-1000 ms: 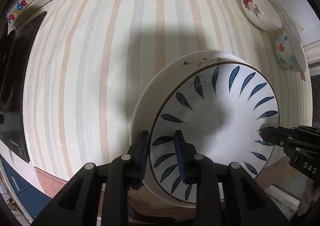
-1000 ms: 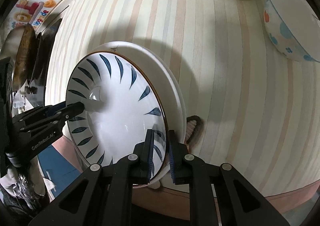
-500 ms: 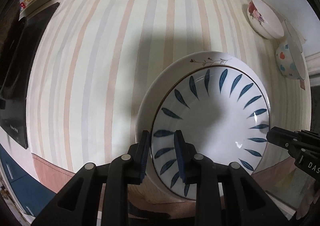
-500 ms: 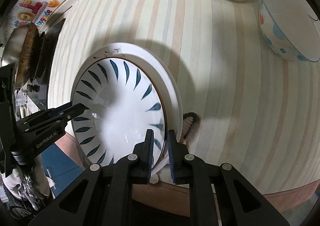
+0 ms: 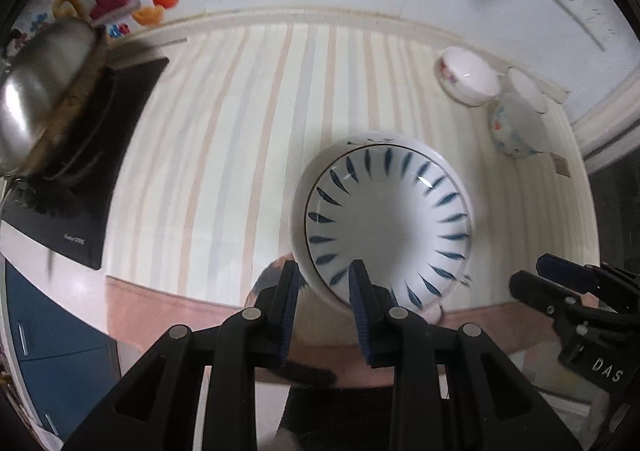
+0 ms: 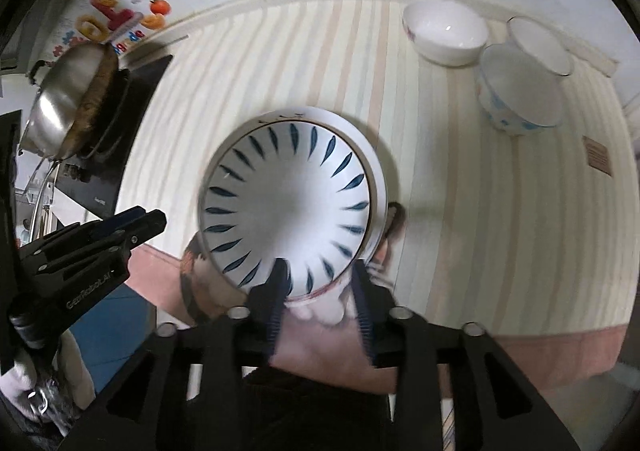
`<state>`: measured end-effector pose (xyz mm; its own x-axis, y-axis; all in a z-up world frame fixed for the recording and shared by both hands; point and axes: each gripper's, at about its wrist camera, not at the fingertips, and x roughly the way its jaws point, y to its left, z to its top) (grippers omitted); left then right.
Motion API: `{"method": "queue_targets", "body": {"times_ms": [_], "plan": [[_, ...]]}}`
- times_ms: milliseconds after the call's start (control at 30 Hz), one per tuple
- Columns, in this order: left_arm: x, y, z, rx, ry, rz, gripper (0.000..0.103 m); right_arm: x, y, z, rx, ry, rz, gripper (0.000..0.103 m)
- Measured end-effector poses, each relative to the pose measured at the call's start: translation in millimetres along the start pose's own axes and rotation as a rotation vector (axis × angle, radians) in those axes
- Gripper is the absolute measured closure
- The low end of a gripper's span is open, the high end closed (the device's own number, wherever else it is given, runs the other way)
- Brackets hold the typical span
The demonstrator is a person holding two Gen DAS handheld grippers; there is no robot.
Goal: Organize plates and bowls
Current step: 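Open both tools and lift them away from the plate stack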
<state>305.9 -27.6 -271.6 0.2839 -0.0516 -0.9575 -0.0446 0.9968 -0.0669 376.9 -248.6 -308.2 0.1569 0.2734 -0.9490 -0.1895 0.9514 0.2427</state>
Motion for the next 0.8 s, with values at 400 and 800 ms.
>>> {"method": "queue_targets", "body": {"times_ms": [400,800], "plan": [[-82,2,-61,0.036,-0.129,-0.006,0.025,-87,40,-82,-0.014,-0.161,-0.047,0.013],[-94,-13,-46,0.033,-0.165,-0.027,0.023,-123,8,-85,0.087,-0.246,0.035,0.009]]}}
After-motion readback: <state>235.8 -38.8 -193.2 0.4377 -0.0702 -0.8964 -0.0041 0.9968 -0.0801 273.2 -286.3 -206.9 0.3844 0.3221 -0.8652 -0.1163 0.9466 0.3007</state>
